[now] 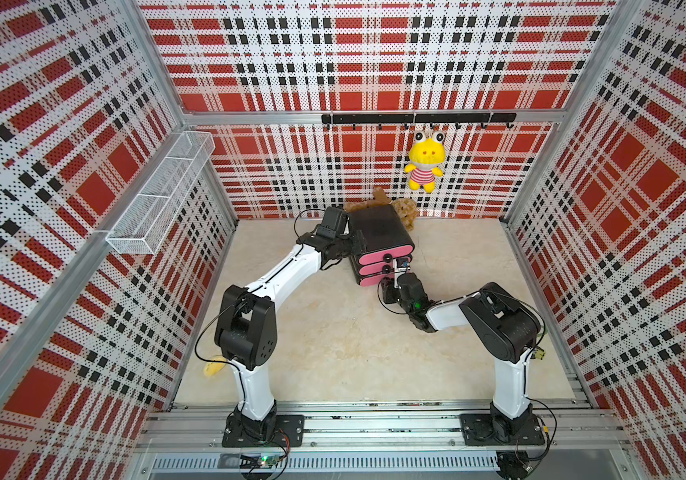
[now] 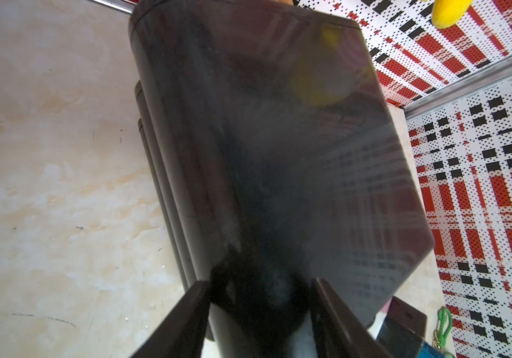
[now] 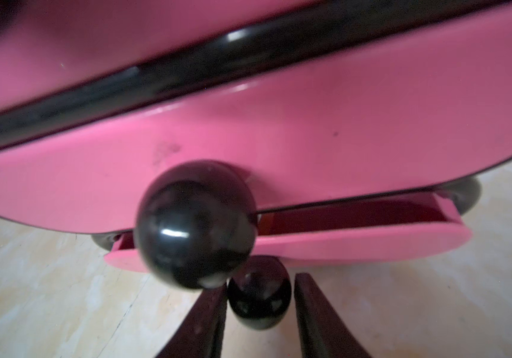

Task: Place the transparent tape into the drawer according to color
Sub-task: Close the drawer of the storage box.

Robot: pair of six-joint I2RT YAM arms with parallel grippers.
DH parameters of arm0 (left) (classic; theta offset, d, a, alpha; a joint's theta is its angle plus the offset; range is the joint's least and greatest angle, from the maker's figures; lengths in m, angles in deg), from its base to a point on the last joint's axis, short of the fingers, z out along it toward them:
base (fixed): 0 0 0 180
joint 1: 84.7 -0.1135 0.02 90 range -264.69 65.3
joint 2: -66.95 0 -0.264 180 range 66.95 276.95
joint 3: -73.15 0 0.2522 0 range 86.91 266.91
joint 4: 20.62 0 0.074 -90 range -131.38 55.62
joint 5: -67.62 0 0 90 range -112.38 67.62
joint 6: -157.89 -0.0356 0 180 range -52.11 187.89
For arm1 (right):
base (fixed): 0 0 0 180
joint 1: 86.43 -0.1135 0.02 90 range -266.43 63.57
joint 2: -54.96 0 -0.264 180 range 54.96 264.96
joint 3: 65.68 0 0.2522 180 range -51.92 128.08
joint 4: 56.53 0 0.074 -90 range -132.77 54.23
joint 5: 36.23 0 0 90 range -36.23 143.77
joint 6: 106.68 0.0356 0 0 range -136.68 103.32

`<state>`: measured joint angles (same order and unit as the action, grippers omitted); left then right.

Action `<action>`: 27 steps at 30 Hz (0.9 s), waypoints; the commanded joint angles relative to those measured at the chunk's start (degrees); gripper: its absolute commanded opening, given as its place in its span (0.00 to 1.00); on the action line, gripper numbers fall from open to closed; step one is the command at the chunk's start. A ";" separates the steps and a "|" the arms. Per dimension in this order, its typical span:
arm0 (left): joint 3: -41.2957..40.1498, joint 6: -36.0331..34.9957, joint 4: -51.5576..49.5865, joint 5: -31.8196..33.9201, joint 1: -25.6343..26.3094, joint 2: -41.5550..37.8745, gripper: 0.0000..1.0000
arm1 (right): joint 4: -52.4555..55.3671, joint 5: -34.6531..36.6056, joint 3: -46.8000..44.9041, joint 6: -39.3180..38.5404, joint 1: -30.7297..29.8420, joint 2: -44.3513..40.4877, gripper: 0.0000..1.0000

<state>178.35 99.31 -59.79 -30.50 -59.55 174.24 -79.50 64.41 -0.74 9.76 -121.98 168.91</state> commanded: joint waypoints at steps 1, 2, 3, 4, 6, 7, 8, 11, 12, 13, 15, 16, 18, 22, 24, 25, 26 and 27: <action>1.32 -1.01 -1.64 -2.11 1.66 2.17 0.58 | -0.87 0.79 1.82 -0.60 -0.01 1.16 0.43; 1.39 -1.05 -1.66 -2.18 1.60 2.30 0.58 | -1.13 0.79 1.91 -0.55 0.04 1.33 0.43; 1.54 -1.10 -1.82 -2.16 1.72 2.44 0.58 | -1.49 0.79 1.91 -0.68 0.04 1.56 0.43; 1.68 -1.18 -1.92 -2.16 1.75 2.54 0.58 | -1.60 0.79 2.06 -0.68 0.04 1.70 0.43; 1.90 -1.27 -2.15 -2.10 1.82 2.67 0.58 | -1.87 0.79 2.23 -0.94 0.04 1.94 0.44; 2.07 -1.27 -2.19 -2.08 1.89 2.79 0.58 | -1.36 0.79 2.77 -1.11 0.04 2.11 0.44; 2.18 -1.32 -2.28 -2.08 1.95 2.85 0.58 | -0.34 0.79 3.71 -1.32 0.03 2.62 0.44; 2.39 -1.36 -2.36 -2.14 2.01 3.02 0.58 | 0.85 1.91 5.33 -1.60 0.11 3.43 0.45; 2.39 -1.36 -2.42 -2.08 2.05 3.03 0.58 | 1.99 2.23 6.12 -1.38 0.13 3.56 0.45; 2.35 -1.36 -2.45 -2.08 2.02 3.04 0.58 | 2.55 2.33 6.53 -1.39 0.12 3.71 0.45; 2.20 -1.36 -2.46 -2.03 2.05 3.05 0.58 | 2.97 2.28 6.92 -1.21 0.13 3.82 0.46; 2.25 -1.36 -2.45 -1.99 2.07 2.99 0.58 | 3.07 2.21 7.00 -1.17 0.22 3.91 0.46; 2.24 -1.36 -2.45 -1.90 2.03 3.10 0.58 | 3.34 2.02 6.96 -1.05 0.09 3.82 0.46; 2.26 -1.37 -2.54 -1.64 1.85 2.80 0.60 | 4.33 1.67 5.22 -0.86 0.13 2.12 0.50; 2.34 -1.36 -2.54 -1.22 1.55 2.55 0.63 | 4.76 1.75 3.18 -0.86 0.13 0.14 0.56; 2.30 -1.40 -2.54 -0.91 1.41 2.11 0.66 | 5.36 1.82 2.20 -0.98 0.05 -1.05 0.59; 2.36 -1.43 -2.54 -0.49 1.39 1.80 0.70 | 6.05 1.98 1.28 -1.20 0.04 -2.51 0.63; 2.42 -1.53 -2.54 -0.34 1.27 1.51 0.72 | 6.74 2.58 0.32 -1.29 -0.11 -3.84 0.66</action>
<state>180.10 98.50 -61.00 -30.13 -58.98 175.35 -74.71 66.42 1.64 9.34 -121.68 169.50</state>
